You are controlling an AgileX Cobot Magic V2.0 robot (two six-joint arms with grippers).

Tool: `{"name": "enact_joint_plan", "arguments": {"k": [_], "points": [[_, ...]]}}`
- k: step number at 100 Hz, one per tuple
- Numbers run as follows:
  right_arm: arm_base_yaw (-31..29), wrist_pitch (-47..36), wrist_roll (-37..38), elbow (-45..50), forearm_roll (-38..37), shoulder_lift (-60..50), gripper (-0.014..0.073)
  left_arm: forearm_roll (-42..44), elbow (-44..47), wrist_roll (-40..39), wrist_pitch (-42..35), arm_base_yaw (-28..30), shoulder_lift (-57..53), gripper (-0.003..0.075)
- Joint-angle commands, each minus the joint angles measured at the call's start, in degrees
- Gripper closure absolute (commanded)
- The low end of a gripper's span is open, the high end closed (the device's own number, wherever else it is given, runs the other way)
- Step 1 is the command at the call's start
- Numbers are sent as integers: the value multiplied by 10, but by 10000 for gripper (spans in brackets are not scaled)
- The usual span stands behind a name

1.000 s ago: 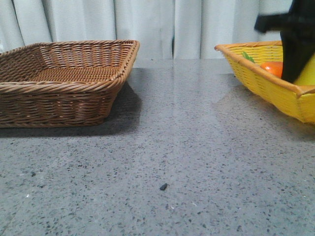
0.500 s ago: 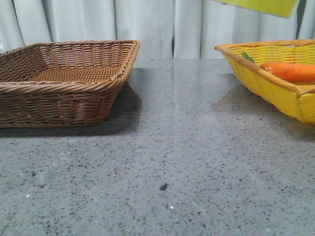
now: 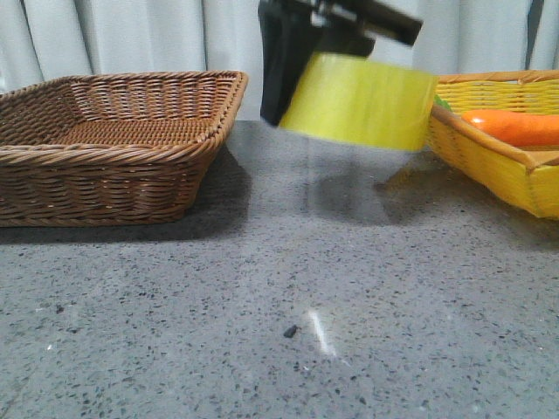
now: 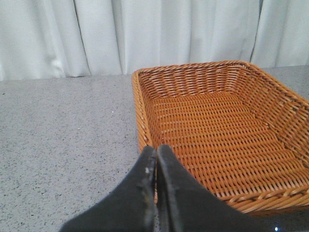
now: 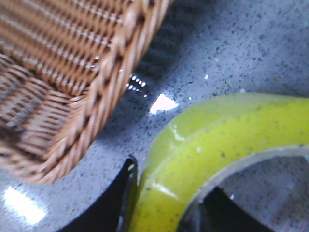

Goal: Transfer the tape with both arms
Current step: 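Lift the tape roll with the right gripper and set it on the table, then open the right gripper and withdraw it from the tape roll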

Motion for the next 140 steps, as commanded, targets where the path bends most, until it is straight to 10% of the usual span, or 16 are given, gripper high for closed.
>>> {"name": "enact_joint_plan", "arguments": {"k": [1, 38, 72, 101, 140], "points": [[-1, -16, -5, -21, 13, -10, 527, -5, -20, -1, -52, 0, 7, 741], [-1, -16, -5, -21, 17, 18, 312, -5, -20, -1, -52, 0, 7, 741], [-1, 21, -5, -50, 17, -10, 319, -14, -20, -1, -73, 0, 7, 741], [-1, 7, -5, -51, -18, -125, 666, -14, -39, -1, -69, -21, 13, 722], [-1, -71, -42, -51, -63, -296, 666, -14, -116, -1, -81, -154, 132, 414]]}}
